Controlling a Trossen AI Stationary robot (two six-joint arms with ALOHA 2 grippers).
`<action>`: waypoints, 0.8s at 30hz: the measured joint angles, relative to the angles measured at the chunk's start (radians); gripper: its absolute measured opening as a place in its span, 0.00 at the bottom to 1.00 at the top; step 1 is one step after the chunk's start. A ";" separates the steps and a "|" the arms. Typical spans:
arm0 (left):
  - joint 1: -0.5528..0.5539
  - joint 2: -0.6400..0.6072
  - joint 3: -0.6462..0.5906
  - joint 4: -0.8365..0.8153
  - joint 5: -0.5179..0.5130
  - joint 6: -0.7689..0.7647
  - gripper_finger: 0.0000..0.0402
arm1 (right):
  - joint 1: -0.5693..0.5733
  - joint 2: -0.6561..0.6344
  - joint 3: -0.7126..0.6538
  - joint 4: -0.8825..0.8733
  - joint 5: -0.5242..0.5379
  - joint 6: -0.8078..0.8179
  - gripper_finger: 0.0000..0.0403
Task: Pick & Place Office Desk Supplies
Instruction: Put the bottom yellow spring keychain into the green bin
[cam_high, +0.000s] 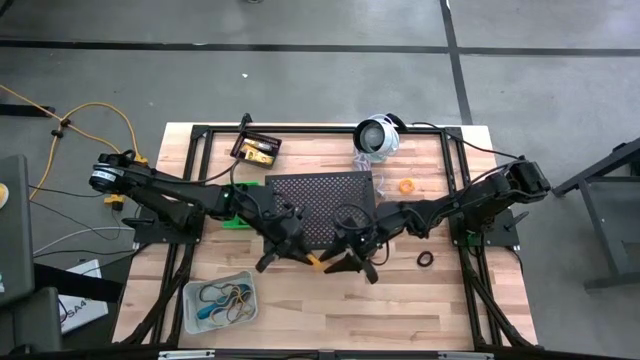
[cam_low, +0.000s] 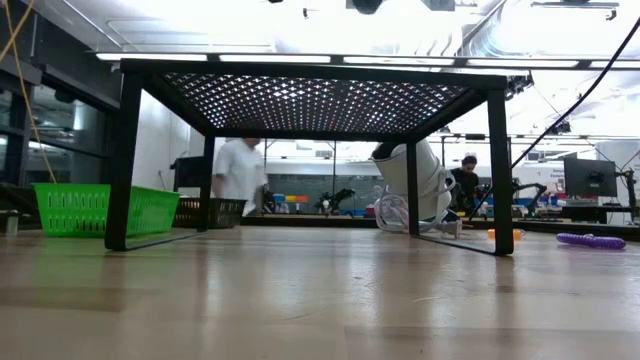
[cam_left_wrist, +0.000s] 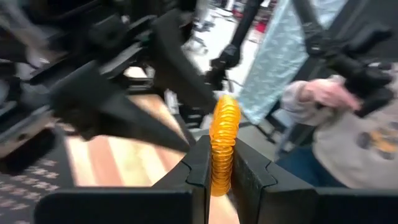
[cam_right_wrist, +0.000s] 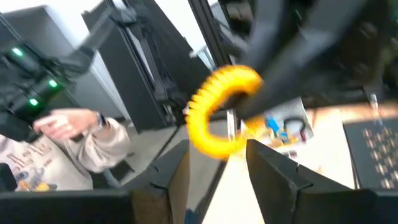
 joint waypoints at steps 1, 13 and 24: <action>0.000 0.000 0.000 -0.001 0.021 -0.010 0.08 | 0.000 0.000 0.000 -0.019 0.000 0.000 0.36; -0.016 -0.003 0.000 -0.153 0.094 -0.182 0.08 | 0.000 0.000 0.000 -0.064 0.000 0.000 0.35; -0.018 -0.234 0.000 -0.587 -0.234 -0.252 0.08 | 0.006 0.000 0.000 -0.084 0.000 0.032 0.35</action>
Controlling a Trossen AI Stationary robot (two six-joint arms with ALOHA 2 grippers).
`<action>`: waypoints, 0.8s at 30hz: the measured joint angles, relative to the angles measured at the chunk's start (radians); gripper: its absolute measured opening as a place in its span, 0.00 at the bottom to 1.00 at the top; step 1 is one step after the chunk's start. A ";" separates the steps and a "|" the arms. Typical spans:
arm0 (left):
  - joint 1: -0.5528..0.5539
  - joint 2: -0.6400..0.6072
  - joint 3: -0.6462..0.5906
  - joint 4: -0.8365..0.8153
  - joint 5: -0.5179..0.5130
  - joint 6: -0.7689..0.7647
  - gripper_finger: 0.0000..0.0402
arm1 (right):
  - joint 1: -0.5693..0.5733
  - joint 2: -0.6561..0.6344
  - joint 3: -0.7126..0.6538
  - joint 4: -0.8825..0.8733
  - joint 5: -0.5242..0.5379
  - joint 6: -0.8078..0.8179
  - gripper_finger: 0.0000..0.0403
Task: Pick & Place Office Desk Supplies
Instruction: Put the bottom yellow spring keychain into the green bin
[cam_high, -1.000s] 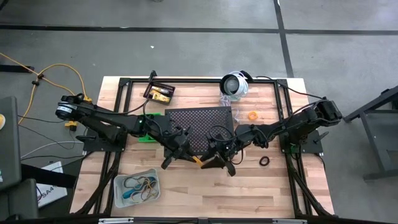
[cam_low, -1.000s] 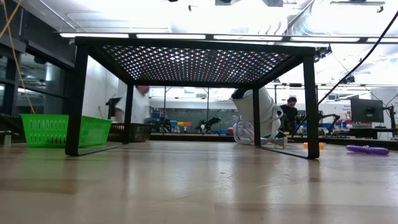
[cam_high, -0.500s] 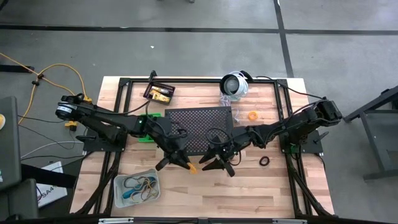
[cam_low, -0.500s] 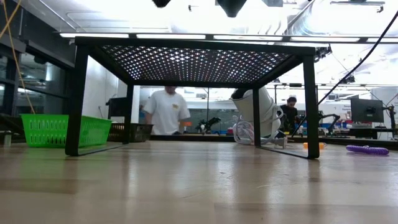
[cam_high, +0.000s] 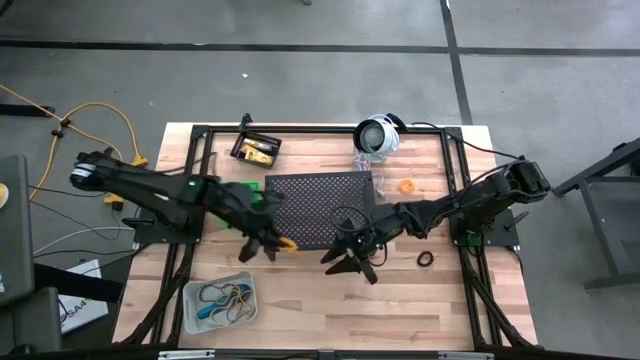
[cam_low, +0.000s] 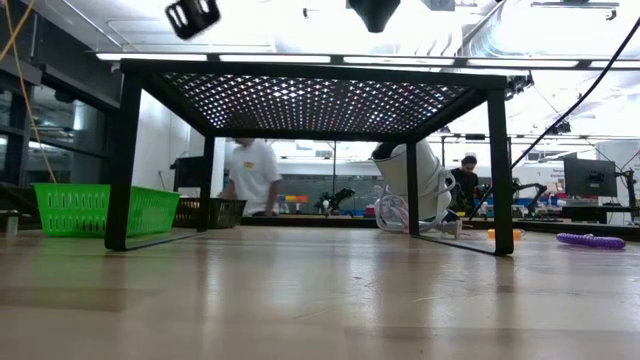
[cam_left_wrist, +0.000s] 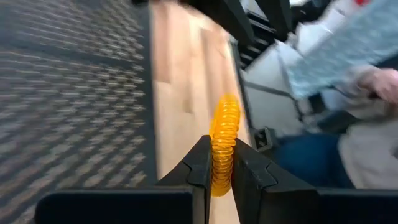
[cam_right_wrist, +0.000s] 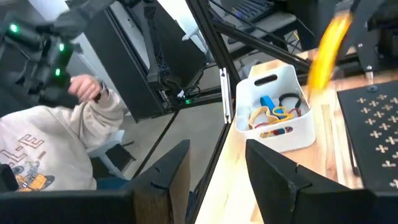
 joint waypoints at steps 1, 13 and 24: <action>-0.010 -0.027 0.000 -0.027 -0.039 -0.006 0.08 | 0.002 0.000 0.000 -0.006 0.000 0.000 0.35; -0.131 -0.210 -0.045 -0.340 -0.543 -0.237 0.08 | 0.022 0.000 0.000 -0.014 0.031 -0.010 0.35; -0.138 -0.225 -0.182 -0.555 -0.700 -0.572 0.08 | 0.023 0.000 0.000 -0.013 0.051 -0.011 0.35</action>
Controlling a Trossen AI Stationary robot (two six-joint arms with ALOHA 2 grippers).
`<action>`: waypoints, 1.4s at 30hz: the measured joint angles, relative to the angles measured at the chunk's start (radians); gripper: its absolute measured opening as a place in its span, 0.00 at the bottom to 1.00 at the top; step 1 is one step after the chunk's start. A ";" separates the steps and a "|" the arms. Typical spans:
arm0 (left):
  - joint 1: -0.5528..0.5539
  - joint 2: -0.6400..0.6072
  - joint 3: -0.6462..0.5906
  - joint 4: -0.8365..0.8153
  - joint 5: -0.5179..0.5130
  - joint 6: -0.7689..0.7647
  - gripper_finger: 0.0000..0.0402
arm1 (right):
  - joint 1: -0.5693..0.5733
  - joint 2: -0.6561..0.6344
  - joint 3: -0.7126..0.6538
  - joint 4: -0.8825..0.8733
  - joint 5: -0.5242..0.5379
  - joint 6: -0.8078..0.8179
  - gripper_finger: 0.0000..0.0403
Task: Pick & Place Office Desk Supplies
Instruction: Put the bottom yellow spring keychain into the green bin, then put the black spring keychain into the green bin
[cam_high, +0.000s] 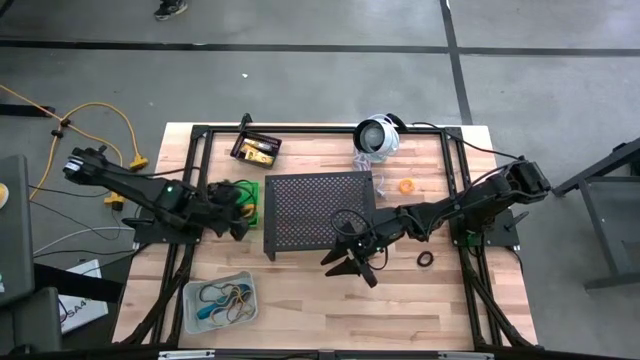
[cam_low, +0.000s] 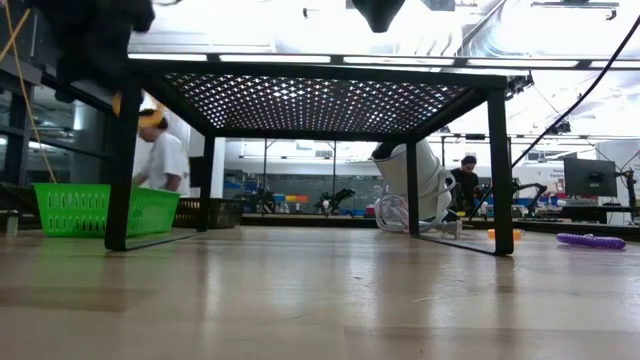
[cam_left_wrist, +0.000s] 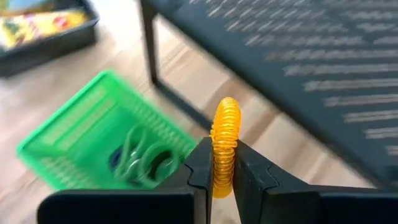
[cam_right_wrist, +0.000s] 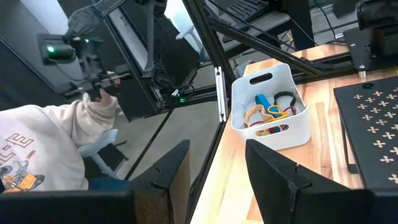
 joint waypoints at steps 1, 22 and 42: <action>0.000 0.000 -0.013 -0.011 -0.003 -0.025 0.08 | 0.000 0.000 0.000 0.000 0.000 0.000 0.35; 0.061 0.000 -0.186 -0.048 -0.002 -0.173 0.08 | 0.000 0.000 0.000 0.000 0.001 0.000 0.35; 0.080 -0.001 -0.183 -0.050 0.029 -0.093 0.25 | 0.000 0.000 0.000 0.000 0.001 0.000 0.35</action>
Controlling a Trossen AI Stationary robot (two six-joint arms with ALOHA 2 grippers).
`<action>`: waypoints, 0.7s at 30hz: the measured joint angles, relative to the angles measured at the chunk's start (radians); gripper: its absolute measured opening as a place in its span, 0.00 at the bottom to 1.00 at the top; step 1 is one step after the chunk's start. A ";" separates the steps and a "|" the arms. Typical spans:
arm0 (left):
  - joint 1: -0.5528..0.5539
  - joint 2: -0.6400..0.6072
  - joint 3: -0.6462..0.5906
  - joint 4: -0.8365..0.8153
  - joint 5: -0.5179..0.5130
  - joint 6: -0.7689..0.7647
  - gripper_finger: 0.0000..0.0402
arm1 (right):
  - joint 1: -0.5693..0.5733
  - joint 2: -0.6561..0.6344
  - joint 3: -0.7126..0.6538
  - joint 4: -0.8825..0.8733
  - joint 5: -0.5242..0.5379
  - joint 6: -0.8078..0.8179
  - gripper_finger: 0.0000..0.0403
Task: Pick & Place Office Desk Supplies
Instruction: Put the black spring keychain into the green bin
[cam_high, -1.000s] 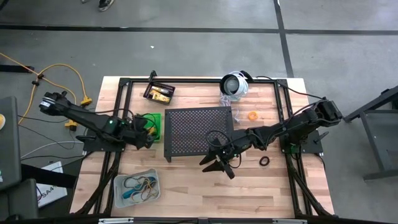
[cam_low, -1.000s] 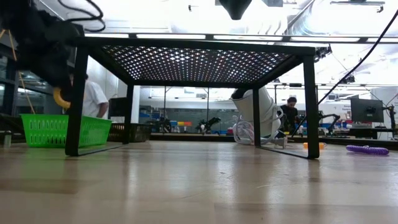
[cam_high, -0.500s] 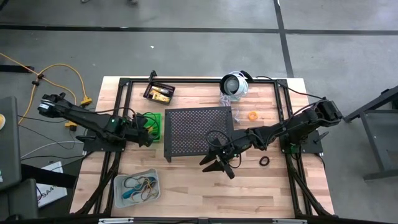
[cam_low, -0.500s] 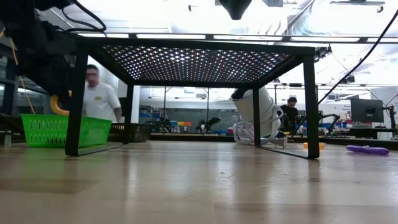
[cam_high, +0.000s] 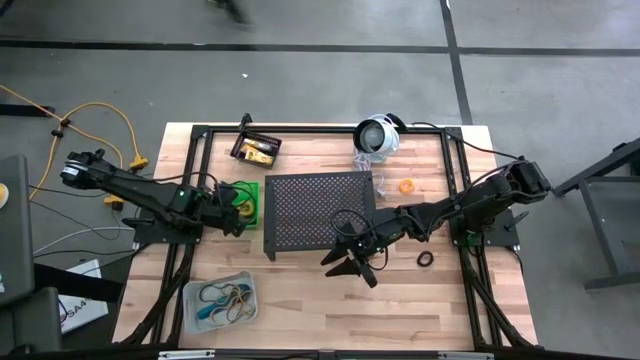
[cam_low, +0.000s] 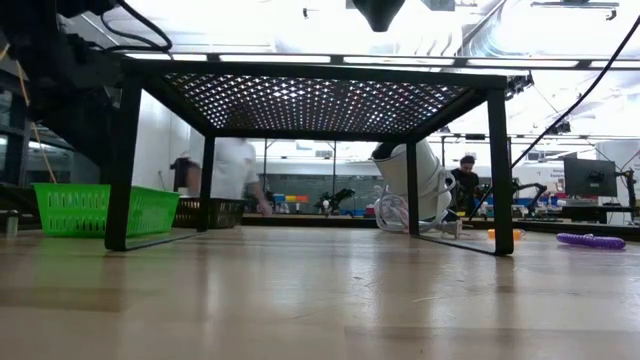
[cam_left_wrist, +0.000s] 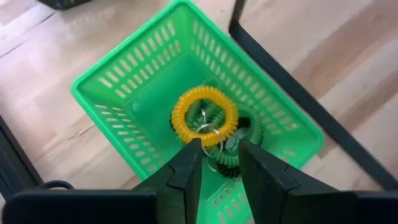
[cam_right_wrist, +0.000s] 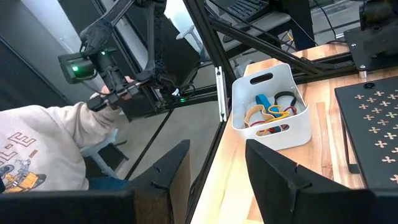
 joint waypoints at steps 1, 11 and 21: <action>0.000 -0.004 0.007 -0.002 0.016 0.026 0.25 | 0.000 0.000 0.000 0.000 0.000 0.000 0.35; 0.000 -0.096 0.214 0.025 0.021 0.190 0.25 | 0.000 0.000 0.000 0.000 0.000 -0.003 0.35; -0.015 -0.099 0.219 0.190 0.091 0.303 0.25 | 0.001 0.000 0.000 0.000 -0.001 0.002 0.35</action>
